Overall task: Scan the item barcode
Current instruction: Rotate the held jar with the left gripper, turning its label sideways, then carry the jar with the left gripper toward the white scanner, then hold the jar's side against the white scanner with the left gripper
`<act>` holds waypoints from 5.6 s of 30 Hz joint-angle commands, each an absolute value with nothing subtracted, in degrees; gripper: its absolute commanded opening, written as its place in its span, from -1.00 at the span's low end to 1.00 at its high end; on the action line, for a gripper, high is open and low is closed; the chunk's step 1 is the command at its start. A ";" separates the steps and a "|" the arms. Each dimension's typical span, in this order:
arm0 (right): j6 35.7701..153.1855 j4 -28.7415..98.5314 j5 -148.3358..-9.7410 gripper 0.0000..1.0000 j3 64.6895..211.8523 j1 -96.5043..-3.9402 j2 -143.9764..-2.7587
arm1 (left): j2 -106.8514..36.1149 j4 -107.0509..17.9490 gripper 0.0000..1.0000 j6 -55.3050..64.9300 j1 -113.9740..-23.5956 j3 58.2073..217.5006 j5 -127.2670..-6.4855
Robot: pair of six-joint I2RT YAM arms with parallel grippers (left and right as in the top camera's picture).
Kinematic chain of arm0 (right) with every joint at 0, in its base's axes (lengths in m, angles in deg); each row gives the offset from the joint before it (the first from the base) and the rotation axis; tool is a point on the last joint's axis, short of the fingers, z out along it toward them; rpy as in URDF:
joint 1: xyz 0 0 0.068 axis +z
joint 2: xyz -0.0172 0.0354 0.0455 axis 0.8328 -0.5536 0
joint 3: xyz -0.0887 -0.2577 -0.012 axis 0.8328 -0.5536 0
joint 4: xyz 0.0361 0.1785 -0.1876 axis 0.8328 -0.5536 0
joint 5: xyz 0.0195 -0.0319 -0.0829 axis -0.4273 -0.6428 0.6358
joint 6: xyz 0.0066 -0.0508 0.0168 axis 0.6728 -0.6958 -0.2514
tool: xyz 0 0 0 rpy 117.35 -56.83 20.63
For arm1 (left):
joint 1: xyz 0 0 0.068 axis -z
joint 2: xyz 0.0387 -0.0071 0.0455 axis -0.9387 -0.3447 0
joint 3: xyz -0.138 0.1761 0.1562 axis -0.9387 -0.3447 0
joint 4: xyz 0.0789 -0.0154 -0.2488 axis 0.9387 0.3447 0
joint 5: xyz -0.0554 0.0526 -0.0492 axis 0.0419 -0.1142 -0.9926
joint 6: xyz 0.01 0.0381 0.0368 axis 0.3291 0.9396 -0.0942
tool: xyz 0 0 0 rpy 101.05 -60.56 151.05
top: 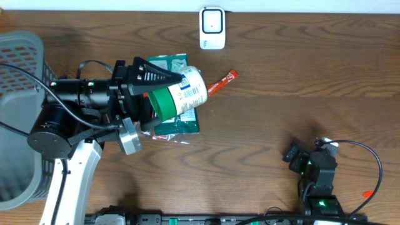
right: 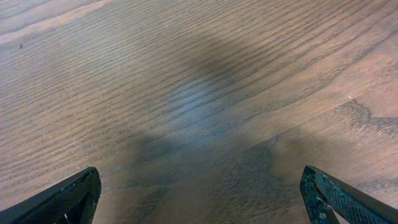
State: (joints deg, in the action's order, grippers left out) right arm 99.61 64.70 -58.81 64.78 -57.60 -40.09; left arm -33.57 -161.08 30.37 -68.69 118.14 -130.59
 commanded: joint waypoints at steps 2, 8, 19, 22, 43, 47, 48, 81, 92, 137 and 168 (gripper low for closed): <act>99.16 64.43 -59.07 0.99 64.71 -57.47 -40.11 | -32.71 -161.28 -0.42 30.02 -68.88 120.70 -129.28; 99.16 64.43 -59.07 0.99 64.71 -57.47 -40.11 | -32.84 -153.43 -0.42 29.87 -68.88 120.70 -127.18; 99.16 64.43 -59.07 0.98 64.71 -57.47 -40.11 | -34.64 -130.94 -0.40 29.87 -68.88 120.70 -123.62; 99.16 64.46 -59.05 0.98 64.71 -57.47 -40.11 | -35.88 -125.59 -0.41 29.85 -68.88 120.70 -123.64; 99.20 64.68 -59.07 0.99 64.71 -57.47 -40.11 | -49.41 -123.38 -0.40 14.53 -67.35 120.70 -118.09; 99.20 64.74 -59.07 0.98 64.71 -57.47 -40.11 | -49.46 -123.38 -0.40 14.37 -64.18 120.70 -115.99; 99.20 64.81 -59.07 0.99 64.71 -57.47 -40.11 | -49.46 -123.36 -0.40 14.37 -63.40 120.70 -114.87; 100.25 66.16 -59.03 0.99 64.71 -57.47 -40.11 | -64.84 -128.78 -0.40 9.61 -62.68 122.66 -108.67; 100.25 66.21 -59.05 0.98 64.71 -57.47 -40.11 | -70.61 -128.97 -0.40 9.83 -62.68 122.77 -108.97; 100.25 66.82 -58.42 0.98 64.71 -57.47 -40.11 | -92.34 -125.54 -0.46 -10.52 -58.11 153.61 -101.17; 100.25 67.54 -58.42 0.99 64.71 -57.47 -40.11 | -92.32 -117.35 -0.56 -48.86 -61.50 154.49 -101.50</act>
